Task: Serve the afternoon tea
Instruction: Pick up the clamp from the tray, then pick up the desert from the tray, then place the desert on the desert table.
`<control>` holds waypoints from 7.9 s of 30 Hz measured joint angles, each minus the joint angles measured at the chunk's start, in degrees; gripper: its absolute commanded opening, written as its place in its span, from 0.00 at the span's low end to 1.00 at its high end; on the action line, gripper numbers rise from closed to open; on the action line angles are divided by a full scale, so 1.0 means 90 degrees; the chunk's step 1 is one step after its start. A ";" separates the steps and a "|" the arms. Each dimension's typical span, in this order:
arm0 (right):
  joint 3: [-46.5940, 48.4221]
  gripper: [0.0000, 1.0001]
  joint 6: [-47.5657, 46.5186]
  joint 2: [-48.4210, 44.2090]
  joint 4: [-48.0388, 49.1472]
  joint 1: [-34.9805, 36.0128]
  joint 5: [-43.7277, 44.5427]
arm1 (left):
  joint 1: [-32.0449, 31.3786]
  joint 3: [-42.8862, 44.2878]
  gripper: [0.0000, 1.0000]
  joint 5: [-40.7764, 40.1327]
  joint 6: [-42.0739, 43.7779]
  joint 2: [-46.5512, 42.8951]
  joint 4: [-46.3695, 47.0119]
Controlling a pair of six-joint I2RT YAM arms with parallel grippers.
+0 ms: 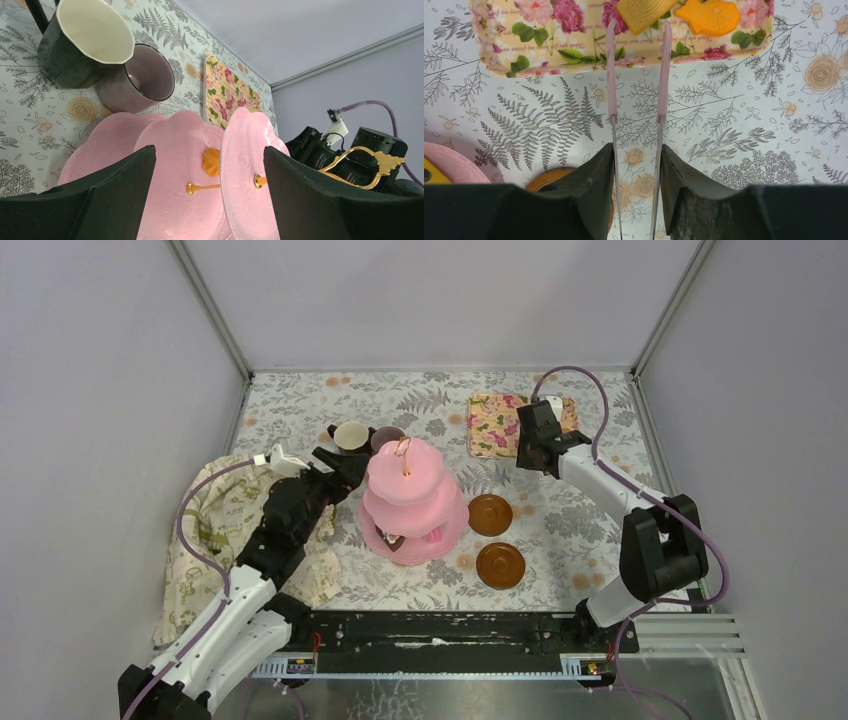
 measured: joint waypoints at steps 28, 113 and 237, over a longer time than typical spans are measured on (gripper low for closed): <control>0.0886 0.45 0.0831 0.1503 -0.0367 0.0000 0.0056 | 0.0000 -0.0146 0.86 0.0097 -0.0066 0.0340 0.0051; -0.1044 0.00 0.0474 -0.2866 -0.1387 0.3791 0.1212 | 0.0032 -0.0080 0.86 -0.0202 -0.0095 0.0549 -0.0002; 0.0899 0.41 0.1392 0.0279 -0.0838 0.6040 0.1413 | 0.0036 0.0121 0.87 -0.0301 -0.0087 0.0355 -0.0250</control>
